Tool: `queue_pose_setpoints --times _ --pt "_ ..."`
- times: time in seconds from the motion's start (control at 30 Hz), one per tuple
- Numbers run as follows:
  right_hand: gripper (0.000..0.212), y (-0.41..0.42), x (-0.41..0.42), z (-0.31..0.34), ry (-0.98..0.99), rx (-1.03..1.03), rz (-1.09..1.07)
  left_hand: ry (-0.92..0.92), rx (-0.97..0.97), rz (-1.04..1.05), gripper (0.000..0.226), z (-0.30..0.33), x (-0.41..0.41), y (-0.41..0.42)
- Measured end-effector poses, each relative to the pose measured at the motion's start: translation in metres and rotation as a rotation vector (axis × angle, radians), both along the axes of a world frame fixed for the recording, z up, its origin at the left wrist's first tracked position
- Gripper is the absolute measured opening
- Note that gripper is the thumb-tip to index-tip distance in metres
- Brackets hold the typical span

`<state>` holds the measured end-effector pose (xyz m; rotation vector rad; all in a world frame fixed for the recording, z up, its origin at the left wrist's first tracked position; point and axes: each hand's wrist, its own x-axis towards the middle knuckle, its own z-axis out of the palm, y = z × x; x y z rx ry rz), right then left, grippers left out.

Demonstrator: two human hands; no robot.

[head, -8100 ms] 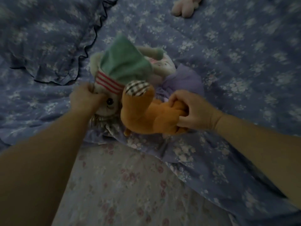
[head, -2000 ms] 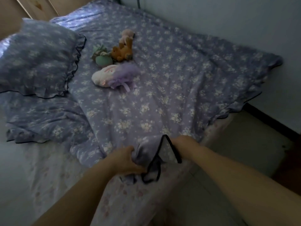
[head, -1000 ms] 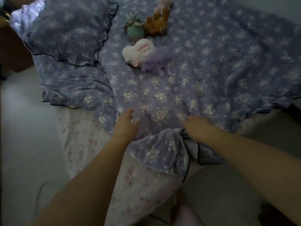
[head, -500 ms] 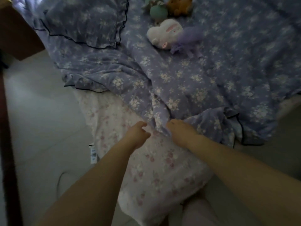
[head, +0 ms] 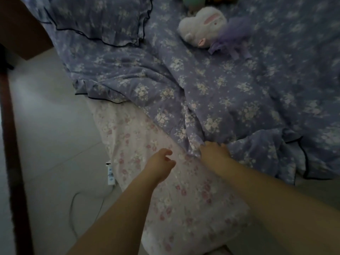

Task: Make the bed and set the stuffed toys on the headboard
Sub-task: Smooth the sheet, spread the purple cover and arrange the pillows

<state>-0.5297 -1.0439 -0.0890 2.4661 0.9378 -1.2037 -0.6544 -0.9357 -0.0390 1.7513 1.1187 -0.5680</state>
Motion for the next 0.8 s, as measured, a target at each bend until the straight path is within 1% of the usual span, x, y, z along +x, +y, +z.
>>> queue_pose_setpoints --times 0.07,0.1,0.13,0.17,0.2,0.23,0.27,0.3,0.33,0.37,0.4,0.43,0.47,0.5,0.53,0.57,0.63,0.67,0.7,0.8 --pt "0.041 0.000 0.022 0.009 0.138 0.122 -0.053 0.020 -0.006 0.023 0.040 -0.005 0.007 0.002" --pt "0.035 -0.003 0.037 0.015 0.167 0.239 -0.096 0.029 -0.008 0.037 0.041 -0.007 0.013 0.003" --pt "0.027 -0.007 0.055 0.020 0.173 0.354 -0.202 0.036 -0.007 0.050 0.041 -0.008 0.018 0.004" --pt "0.021 -0.013 0.078 0.027 0.134 0.479 -0.345 0.039 -0.006 0.057 0.041 -0.009 0.023 0.005" --pt "0.018 -0.021 0.107 0.030 0.019 0.591 -0.479 0.039 -0.006 0.060 0.040 -0.010 0.031 0.007" --pt "0.019 -0.029 0.138 0.035 -0.137 0.668 -0.591 0.036 -0.005 0.060 0.040 -0.011 0.039 0.009" --pt "0.024 -0.038 0.167 0.039 -0.300 0.677 -0.683 0.035 0.000 0.059 0.038 -0.012 0.047 0.010" --pt "0.031 -0.047 0.193 0.043 -0.429 0.620 -0.753 0.033 0.007 0.057 0.037 -0.013 0.056 0.011" --pt "0.042 -0.052 0.213 0.046 -0.515 0.491 -0.792 0.027 0.010 0.057 0.035 -0.014 0.066 0.012" --pt "0.053 -0.053 0.223 0.048 -0.557 0.370 -0.802 0.017 0.015 0.060 0.034 -0.015 0.075 0.011" --pt "0.058 -0.052 0.228 0.046 -0.591 0.328 -0.764 0.012 0.015 0.057 0.033 -0.017 0.087 0.009" --pt "0.056 -0.046 0.226 0.044 -0.651 0.384 -0.670 0.006 0.014 0.053 0.032 -0.018 0.097 0.007" --pt "0.052 -0.039 0.220 0.039 -0.709 0.488 -0.536 0.002 0.012 0.041 0.032 -0.020 0.105 0.004" --pt "0.048 -0.029 0.209 0.035 -0.721 0.595 -0.389 -0.003 0.009 0.028 0.032 -0.021 0.113 0.001" --pt "0.044 -0.020 0.199 0.029 -0.676 0.669 -0.253 -0.005 0.000 0.016 0.032 -0.023 0.120 -0.002" --pt "0.041 -0.011 0.186 0.022 -0.577 0.697 -0.136 -0.008 -0.010 0.007 0.032 -0.023 0.126 -0.005" --pt "0.036 0.004 0.159 0.003 -0.327 0.649 0.036 0.002 -0.014 -0.020 0.034 -0.026 0.134 -0.011" --pt "0.035 0.008 0.146 -0.007 -0.242 0.606 0.081 0.009 -0.011 -0.035 0.034 -0.027 0.137 -0.012" --pt "0.038 0.010 0.137 -0.018 -0.193 0.559 0.097 0.016 -0.007 -0.044 0.034 -0.030 0.140 -0.012" --pt "0.065 0.010 0.127 -0.041 -0.183 0.356 0.137 0.028 -0.001 -0.027 0.034 -0.037 0.141 -0.010"
